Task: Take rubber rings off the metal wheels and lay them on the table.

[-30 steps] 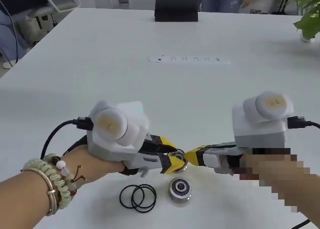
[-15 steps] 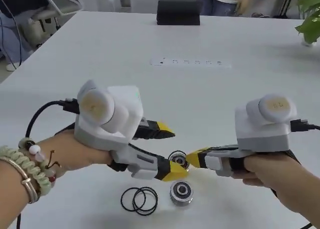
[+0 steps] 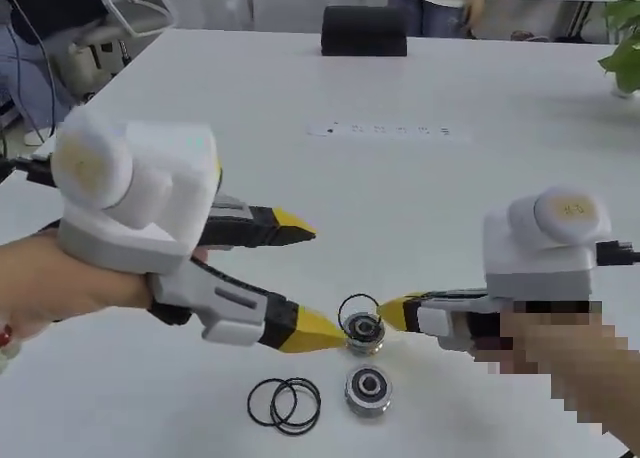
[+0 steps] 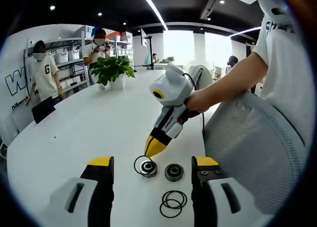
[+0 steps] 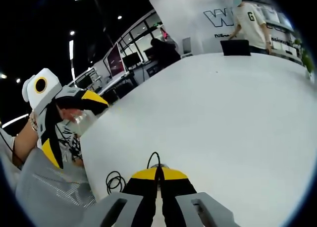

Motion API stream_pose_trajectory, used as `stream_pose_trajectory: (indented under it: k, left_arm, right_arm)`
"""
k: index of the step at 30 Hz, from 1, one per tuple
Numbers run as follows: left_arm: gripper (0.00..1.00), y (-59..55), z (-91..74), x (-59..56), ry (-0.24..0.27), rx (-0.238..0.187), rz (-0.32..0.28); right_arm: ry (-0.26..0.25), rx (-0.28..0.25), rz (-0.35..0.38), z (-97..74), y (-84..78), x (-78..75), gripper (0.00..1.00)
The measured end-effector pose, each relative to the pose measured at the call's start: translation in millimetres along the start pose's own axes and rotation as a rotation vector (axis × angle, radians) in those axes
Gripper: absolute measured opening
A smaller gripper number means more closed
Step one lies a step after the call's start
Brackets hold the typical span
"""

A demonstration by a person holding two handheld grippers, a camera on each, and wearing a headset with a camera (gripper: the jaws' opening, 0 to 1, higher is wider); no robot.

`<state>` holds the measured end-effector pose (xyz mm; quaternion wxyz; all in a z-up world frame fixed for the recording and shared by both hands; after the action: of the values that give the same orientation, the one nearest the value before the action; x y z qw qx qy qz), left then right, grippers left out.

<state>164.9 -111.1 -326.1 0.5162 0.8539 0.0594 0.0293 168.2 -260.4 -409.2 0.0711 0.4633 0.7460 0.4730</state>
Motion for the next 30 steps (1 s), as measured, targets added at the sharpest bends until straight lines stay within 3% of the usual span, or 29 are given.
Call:
stream_pose_trajectory:
  k: [9, 15, 20, 24, 30]
  left_arm:
    - [0.66, -14.0, -41.4, -7.3, 0.075, -0.013, -0.034]
    - [0.69, -37.6, -52.3, -19.2, 0.090, 0.034, -0.060]
    - [0.70, -48.1, -60.3, -26.3, 0.103, 0.016, -0.100]
    - [0.72, -62.9, -66.2, -29.2, 0.126, 0.034, -0.142]
    - [0.73, -75.3, -70.2, -36.8, 0.135, 0.031, -0.185]
  right_arm:
    - [0.007, -0.035, 0.006, -4.1, 8.1, 2.2, 0.00]
    - [0.026, -0.061, 0.009, -5.7, 14.8, 6.6, 0.00]
    - [0.042, -0.086, 0.014, -9.4, 21.2, 13.1, 0.00]
    - [0.056, -0.104, 0.013, -12.3, 25.1, 19.6, 0.00]
    - [0.072, -0.122, 0.016, -14.5, 28.7, 26.1, 0.00]
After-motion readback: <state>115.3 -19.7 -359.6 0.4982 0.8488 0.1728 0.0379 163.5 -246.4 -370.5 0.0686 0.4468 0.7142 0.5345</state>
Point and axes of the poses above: the centre of the closed fingertips' face, and the gripper's own axes: z roughly forward along the fingers, x roughly to its left, y roughly out of its top, the point moved 6 cm from there along -z, roughly backward along the fingers, and after that the axes turned 5 degrees about -z, right-handed, at the moved point
